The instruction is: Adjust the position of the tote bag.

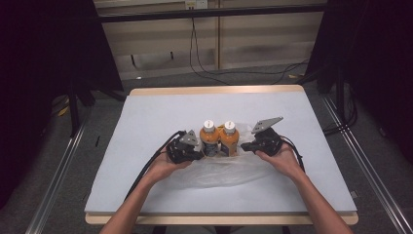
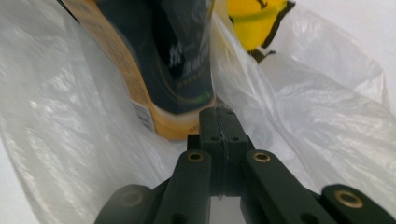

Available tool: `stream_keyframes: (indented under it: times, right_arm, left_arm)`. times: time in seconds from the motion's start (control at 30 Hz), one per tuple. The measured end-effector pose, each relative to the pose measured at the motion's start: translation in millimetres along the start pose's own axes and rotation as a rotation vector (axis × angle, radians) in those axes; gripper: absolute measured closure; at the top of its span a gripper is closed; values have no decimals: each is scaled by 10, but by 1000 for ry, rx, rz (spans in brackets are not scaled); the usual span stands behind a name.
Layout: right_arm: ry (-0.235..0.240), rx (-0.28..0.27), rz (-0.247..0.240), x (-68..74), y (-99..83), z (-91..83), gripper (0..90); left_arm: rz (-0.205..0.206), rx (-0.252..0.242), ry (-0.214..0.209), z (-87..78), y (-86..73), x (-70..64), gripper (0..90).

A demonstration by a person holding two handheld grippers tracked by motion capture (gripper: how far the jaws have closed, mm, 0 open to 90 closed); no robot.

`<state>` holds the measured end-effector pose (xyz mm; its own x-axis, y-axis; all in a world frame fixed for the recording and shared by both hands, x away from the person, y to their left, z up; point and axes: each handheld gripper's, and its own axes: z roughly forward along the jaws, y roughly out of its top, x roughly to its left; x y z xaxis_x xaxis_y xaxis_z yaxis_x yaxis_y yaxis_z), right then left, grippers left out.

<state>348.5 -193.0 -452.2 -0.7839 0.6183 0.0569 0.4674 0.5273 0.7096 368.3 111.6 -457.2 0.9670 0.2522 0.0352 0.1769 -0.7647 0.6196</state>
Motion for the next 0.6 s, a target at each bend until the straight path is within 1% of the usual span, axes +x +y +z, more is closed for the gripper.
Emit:
stream_keyframes:
  times: [0.07,0.1,0.13,0.17,0.2,0.23,0.27,0.3,0.33,0.4,0.43,0.47,0.5,0.53,0.57,0.6]
  right_arm:
    - [-2,22,-3,-19,-22,23,900]
    - [-7,35,-2,-26,-35,35,900]
    - [-4,44,-7,-36,-48,47,900]
    - [-17,61,-14,-42,-56,53,900]
    - [-10,68,-21,-53,-65,64,900]
    - [-25,83,-15,-51,-69,62,900]
    - [-20,82,-20,-68,-77,70,900]
    - [-28,94,-19,-75,-82,72,900]
    - [-32,104,-25,-84,-89,75,900]
    - [-47,114,-28,-110,-106,79,900]
    - [-55,121,-27,-121,-114,79,900]
    - [-76,134,-38,-130,-122,78,900]
    - [-74,139,-39,-144,-132,81,900]
    - [-82,142,-44,-156,-140,77,900]
    - [-95,153,-36,-157,-145,68,900]
    - [-101,156,-40,-170,-150,66,900]
  left_arm:
    - [25,40,16,20,-10,-15,895]
    - [19,52,12,39,-20,-26,897]
    - [34,83,22,58,-25,-31,900]
    - [34,85,35,69,-33,-39,900]
    - [35,90,31,63,-33,-29,900]
    - [28,88,41,61,-37,-29,900]
    - [38,101,46,52,-41,-21,900]
    - [48,105,60,49,-45,-20,900]
    - [47,111,67,40,-49,-16,900]
    - [47,114,66,27,-69,5,900]
    - [53,120,75,18,-78,17,900]
    - [50,124,79,8,-87,24,900]
    - [50,127,83,-1,-97,28,900]
    - [60,139,87,-12,-99,32,900]
    - [72,154,94,-23,-101,34,900]
    - [78,169,113,-31,-108,28,900]
